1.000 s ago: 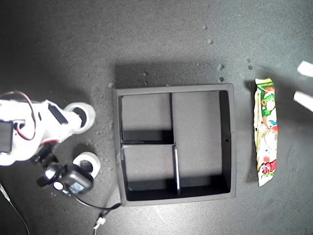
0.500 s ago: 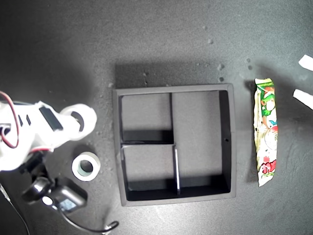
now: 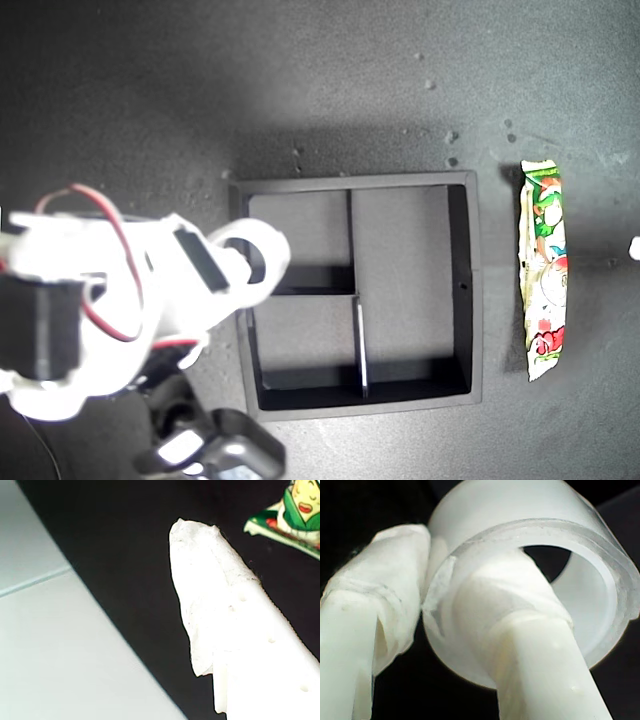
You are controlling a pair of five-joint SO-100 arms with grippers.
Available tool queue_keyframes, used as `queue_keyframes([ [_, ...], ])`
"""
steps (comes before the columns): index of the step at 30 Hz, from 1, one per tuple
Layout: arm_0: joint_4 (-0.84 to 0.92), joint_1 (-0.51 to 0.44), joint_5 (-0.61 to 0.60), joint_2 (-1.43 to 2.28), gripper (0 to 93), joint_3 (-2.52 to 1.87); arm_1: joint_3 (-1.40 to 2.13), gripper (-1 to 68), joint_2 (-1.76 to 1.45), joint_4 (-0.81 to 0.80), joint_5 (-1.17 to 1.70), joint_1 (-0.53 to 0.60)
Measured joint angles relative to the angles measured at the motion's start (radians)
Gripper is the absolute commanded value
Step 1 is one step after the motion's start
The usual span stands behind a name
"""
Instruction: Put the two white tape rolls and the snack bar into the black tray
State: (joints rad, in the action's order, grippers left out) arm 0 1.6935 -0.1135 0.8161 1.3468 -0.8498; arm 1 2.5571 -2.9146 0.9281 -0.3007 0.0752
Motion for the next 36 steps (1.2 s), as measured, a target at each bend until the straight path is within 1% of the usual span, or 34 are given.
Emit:
queue_keyframes([
  [1, 0.028, 0.0, 0.0, -0.049, 0.2, 0.069, -0.066, 28.0, 0.091, 0.021, 0.006, 0.005],
  [4, 0.1, 0.0, 0.0, -0.196, 0.2, 0.273, -0.244, 27.9, 0.337, 0.115, 0.009, 0.035],
  [7, 0.117, 0.0, 0.0, -0.302, 0.2, 0.396, -0.35, 27.0, 0.541, 0.201, -0.021, 0.051],
  [9, 0.118, 0.005, 0.0, -0.351, 0.5, 0.425, -0.359, 25.7, 0.62, 0.225, -0.058, 0.074],
  [14, 0.121, 0.017, 0.009, -0.436, 0.7, 0.448, -0.357, 25.8, 0.71, 0.245, -0.155, 0.153],
  [18, 0.121, 0.021, 0.009, -0.463, 1.9, 0.448, -0.382, 28.1, 0.825, 0.245, -0.184, 0.195],
  [19, 0.121, 0.02, 0.011, -0.474, 2.9, 0.448, -0.408, 29.7, 0.867, 0.252, -0.184, 0.201],
  [23, 0.121, 0.018, 0.02, -0.522, 11.7, 0.448, -0.535, 35.0, 1.063, 0.281, -0.184, 0.202],
  [28, 0.121, 0.018, 0.031, -0.526, 14.5, 0.434, -0.63, 35.6, 1.243, 0.293, -0.184, 0.202],
  [30, 0.121, 0.018, 0.04, -0.525, 14.3, 0.405, -0.64, 34.8, 1.253, 0.296, -0.184, 0.202],
  [32, 0.121, 0.018, 0.048, -0.503, 13.5, 0.376, -0.65, 32.5, 1.273, 0.293, -0.184, 0.195],
  [35, 0.121, 0.018, 0.06, -0.42, 11.9, 0.328, -0.701, 26.7, 1.351, 0.287, -0.184, 0.176],
  [36, 0.121, 0.018, 0.06, -0.383, 11.3, 0.31, -0.724, 21.7, 1.387, 0.287, -0.184, 0.169],
])
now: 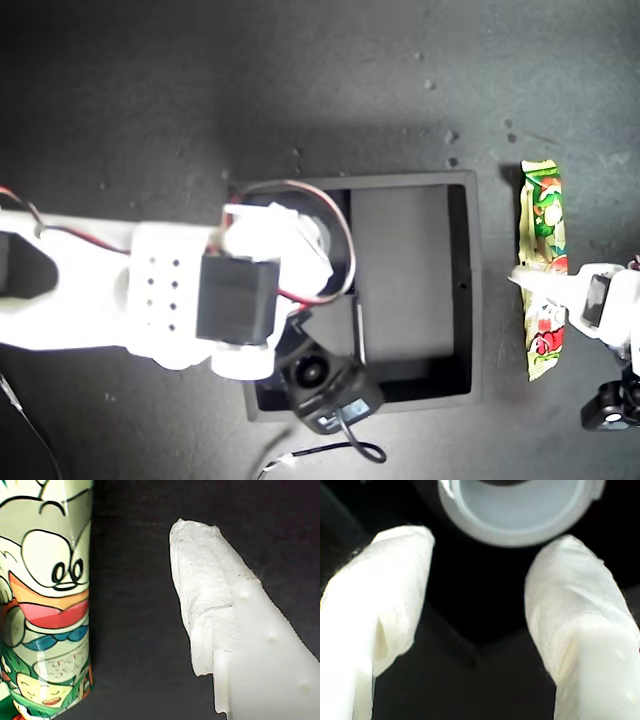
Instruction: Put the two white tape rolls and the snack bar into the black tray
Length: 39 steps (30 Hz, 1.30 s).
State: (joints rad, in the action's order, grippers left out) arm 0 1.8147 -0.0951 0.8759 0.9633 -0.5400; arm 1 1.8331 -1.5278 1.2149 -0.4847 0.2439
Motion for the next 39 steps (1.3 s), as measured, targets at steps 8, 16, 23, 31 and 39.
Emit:
queue_keyframes([
  [8, 0.0, -0.021, 0.101, 0.414, 9.9, -0.308, -0.155, -0.1, 0.204, -0.006, -0.005, -0.086],
  [16, -0.023, -0.189, 0.322, 0.676, 11.4, -0.689, -0.324, -0.3, 0.212, 0.201, -0.005, -0.107],
  [23, -0.242, -0.287, 0.408, 0.801, 13.1, -1.002, -0.634, -0.3, 0.215, 0.408, -0.005, -0.114],
  [31, -0.446, -0.359, 0.457, 0.784, 13.8, -1.135, -1.16, -0.3, 0.414, 0.565, 0.0, -0.132],
  [39, -0.606, -0.413, 0.518, 0.765, 13.7, -1.243, -1.374, -0.4, 0.568, 0.499, 0.0, -0.179],
])
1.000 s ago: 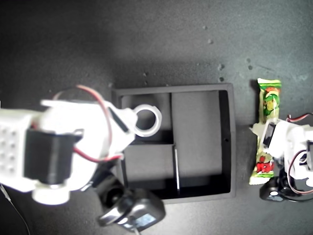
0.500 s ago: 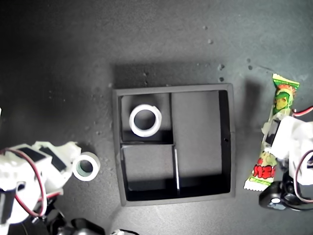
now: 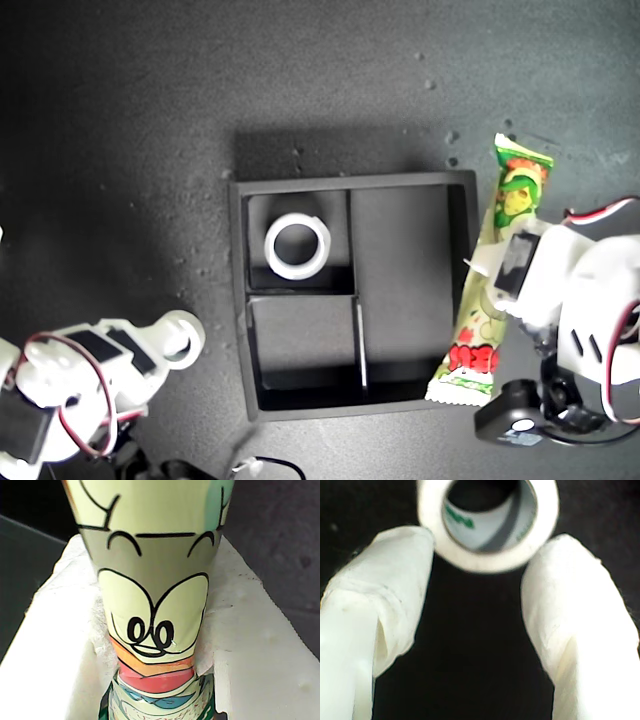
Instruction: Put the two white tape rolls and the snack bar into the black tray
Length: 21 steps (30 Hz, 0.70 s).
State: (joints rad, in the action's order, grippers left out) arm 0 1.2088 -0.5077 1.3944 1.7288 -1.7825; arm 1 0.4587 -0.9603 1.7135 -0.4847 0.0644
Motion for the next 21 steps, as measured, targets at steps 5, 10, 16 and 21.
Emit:
queue_keyframes([
  [5, -0.094, -0.017, 0.034, 0.0, 13.6, -0.087, 0.008, -0.4, 0.0, -0.12, 0.0, -0.017],
  [10, -0.147, -0.04, 0.046, 0.0, 13.5, -0.101, 0.052, -0.4, 0.006, -0.21, 0.0, -0.015],
  [16, -0.161, -0.038, 0.051, -0.009, 13.6, -0.106, 0.064, -0.5, 0.014, -0.238, -0.011, -0.037],
  [21, -0.175, -0.055, 0.051, -0.017, 13.3, -0.114, 0.025, -0.5, 0.014, -0.17, -0.472, -0.058],
])
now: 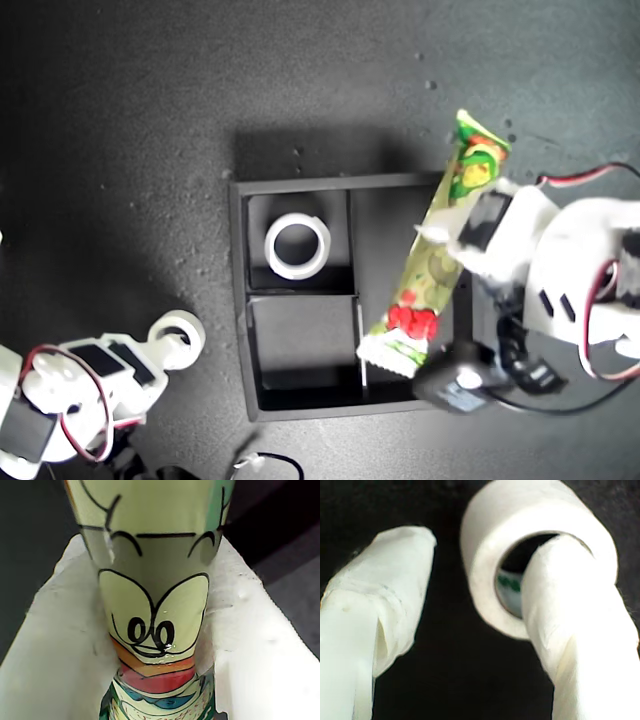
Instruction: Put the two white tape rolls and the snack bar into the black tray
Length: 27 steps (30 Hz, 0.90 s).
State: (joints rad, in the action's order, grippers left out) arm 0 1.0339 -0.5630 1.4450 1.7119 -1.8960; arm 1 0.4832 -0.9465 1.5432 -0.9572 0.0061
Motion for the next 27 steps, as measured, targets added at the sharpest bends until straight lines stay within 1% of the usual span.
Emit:
queue_keyframes([
  [3, -0.003, 0.003, 0.0, 0.0, 13.2, 0.0, -0.052, -0.6, -0.002, 0.002, -0.288, 0.023],
  [4, -0.003, 0.003, 0.0, 0.0, 13.2, 0.0, -0.064, -0.6, -0.002, 0.002, -0.342, 0.026],
  [6, -0.003, 0.003, 0.0, 0.0, 13.2, 0.0, -0.075, -0.6, -0.002, 0.015, -0.351, 0.026],
  [9, -0.003, 0.003, 0.0, -0.002, 13.2, -0.011, -0.075, -0.6, -0.002, 0.06, -0.206, 0.011],
  [17, -0.009, 0.005, -0.015, -0.002, 13.6, -0.011, 0.035, -0.6, -0.002, 0.035, 0.385, 0.021],
  [22, -0.009, 0.006, -0.02, -0.031, 13.6, -0.011, 0.074, -0.6, 0.0, -0.071, 0.64, 0.011],
  [27, -0.025, 0.023, -0.02, -0.069, 14.3, -0.011, 0.074, -0.5, 0.017, -0.196, 0.778, 0.026],
])
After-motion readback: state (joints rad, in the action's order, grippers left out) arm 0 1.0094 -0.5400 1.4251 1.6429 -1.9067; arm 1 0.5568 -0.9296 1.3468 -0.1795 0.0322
